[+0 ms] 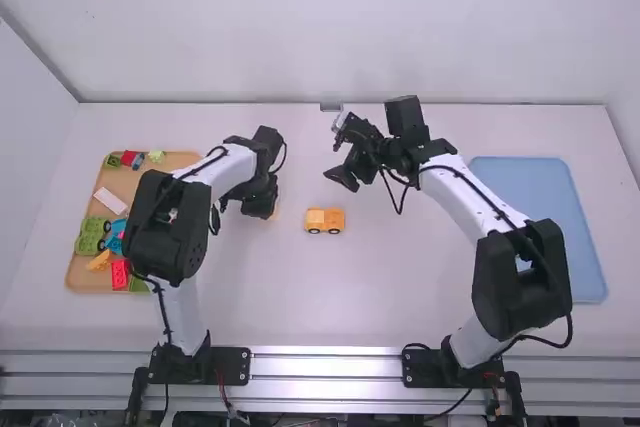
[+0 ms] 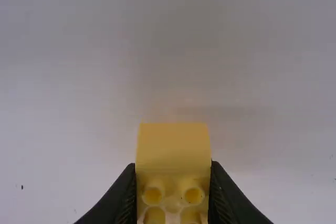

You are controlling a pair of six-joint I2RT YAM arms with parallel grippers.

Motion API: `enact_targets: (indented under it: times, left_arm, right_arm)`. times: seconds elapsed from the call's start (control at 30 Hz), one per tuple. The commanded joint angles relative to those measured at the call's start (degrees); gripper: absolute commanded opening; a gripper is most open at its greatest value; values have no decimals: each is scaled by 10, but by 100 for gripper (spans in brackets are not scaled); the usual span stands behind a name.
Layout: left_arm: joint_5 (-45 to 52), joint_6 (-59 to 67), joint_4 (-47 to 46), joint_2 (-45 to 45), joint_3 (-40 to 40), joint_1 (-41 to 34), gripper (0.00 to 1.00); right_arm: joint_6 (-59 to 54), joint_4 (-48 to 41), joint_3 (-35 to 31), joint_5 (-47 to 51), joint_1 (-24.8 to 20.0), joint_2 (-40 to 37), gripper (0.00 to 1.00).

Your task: Assemble lego blocks to make yellow taxi

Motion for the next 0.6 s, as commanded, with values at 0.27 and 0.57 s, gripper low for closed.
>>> enact_targets:
  times: [0.27,0.57]
  left_arm:
    - [-64,374,17,-14,82,23,2]
    - [78,928,17,-14,231,8,2]
  right_arm:
    - [32,12,9,-17,-37,-21,99]
    - [35,-38,8,-15,-80,-90,98]
